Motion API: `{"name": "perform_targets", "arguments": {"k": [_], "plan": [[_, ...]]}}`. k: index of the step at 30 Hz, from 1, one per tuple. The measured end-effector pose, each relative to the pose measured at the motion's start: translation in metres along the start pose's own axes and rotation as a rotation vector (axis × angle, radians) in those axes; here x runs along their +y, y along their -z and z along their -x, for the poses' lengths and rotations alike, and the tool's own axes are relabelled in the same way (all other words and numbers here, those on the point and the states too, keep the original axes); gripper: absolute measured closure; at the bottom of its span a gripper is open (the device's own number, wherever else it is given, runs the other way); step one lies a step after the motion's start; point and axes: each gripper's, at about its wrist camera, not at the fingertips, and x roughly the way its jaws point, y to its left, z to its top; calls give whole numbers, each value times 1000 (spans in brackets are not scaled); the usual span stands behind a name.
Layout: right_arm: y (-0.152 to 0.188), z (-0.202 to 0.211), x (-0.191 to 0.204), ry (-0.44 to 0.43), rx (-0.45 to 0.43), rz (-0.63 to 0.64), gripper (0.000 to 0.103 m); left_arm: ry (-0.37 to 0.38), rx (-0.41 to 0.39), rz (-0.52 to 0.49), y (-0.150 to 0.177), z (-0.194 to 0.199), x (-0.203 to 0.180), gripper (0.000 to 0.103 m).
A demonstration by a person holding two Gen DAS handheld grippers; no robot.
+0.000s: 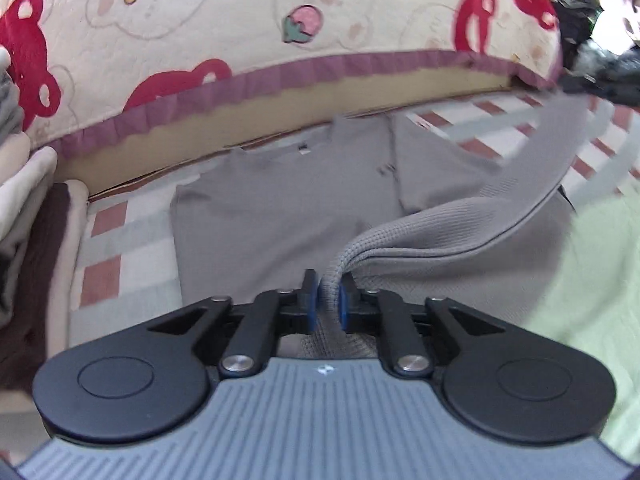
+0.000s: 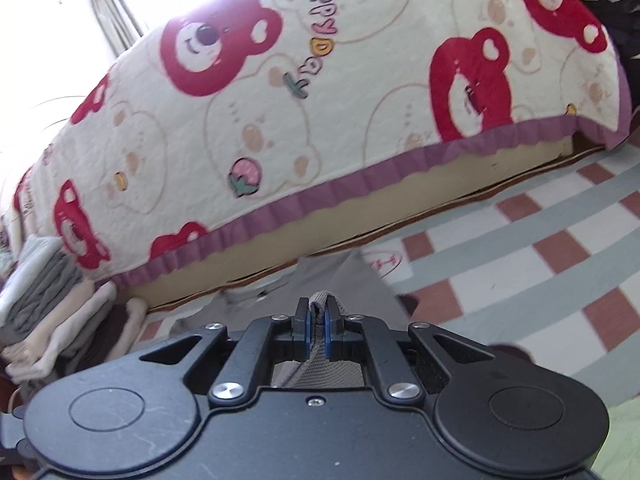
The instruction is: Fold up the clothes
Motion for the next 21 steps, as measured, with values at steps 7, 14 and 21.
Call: {"name": "perform_targets", "arguments": {"k": [7, 14, 21], "plan": [[-24, -64, -14, 137, 136, 124, 95, 130, -47, 68, 21, 6, 25, 67], [-9, -106, -17, 205, 186, 119, 95, 139, 5, 3, 62, 25, 10, 62], [-1, -117, -16, 221, 216, 125, 95, 239, 75, -7, 73, 24, -6, 36]]}}
